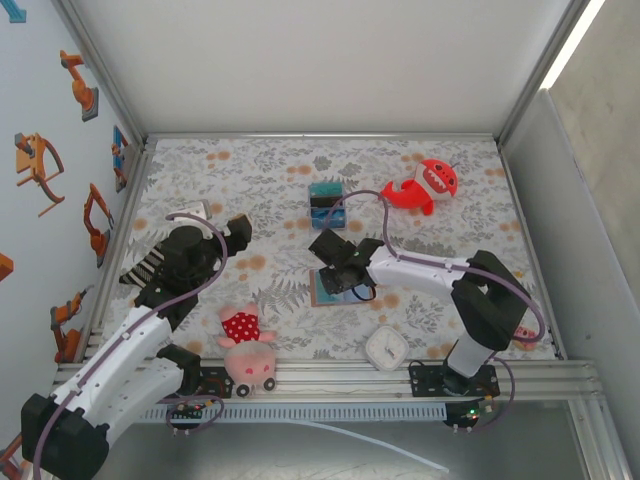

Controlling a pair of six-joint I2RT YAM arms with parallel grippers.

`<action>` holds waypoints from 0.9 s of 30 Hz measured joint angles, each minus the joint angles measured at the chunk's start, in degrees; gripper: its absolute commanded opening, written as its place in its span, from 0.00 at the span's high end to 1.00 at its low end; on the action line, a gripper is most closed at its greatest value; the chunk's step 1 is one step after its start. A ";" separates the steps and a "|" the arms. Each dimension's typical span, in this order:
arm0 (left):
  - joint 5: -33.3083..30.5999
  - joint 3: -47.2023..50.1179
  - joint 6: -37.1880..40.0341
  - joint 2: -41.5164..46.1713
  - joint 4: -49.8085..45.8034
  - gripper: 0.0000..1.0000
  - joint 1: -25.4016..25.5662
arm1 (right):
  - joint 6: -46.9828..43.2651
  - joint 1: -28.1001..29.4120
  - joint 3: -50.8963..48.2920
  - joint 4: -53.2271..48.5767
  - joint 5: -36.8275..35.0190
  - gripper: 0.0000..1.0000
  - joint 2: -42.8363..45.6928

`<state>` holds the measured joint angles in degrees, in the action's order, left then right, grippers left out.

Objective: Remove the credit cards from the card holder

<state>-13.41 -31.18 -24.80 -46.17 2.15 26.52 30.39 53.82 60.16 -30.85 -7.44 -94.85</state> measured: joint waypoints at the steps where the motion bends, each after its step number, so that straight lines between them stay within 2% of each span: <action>1: 0.22 -0.02 0.00 -0.09 0.00 0.03 0.00 | 0.24 -0.22 -0.50 -0.04 -0.24 0.62 0.39; 11: 1.03 -2.60 0.55 -2.62 -0.76 0.03 1.53 | 3.08 -4.31 -6.03 -0.35 -1.40 0.66 5.11; 27: -3.56 -2.56 3.67 -11.50 -2.64 0.03 17.75 | 7.37 -13.05 -15.32 3.50 5.07 0.72 11.93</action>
<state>-16.97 -33.74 -21.12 -57.67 -0.49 44.27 37.76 40.77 44.84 -27.35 -2.37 -82.91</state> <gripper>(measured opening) 0.970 0.293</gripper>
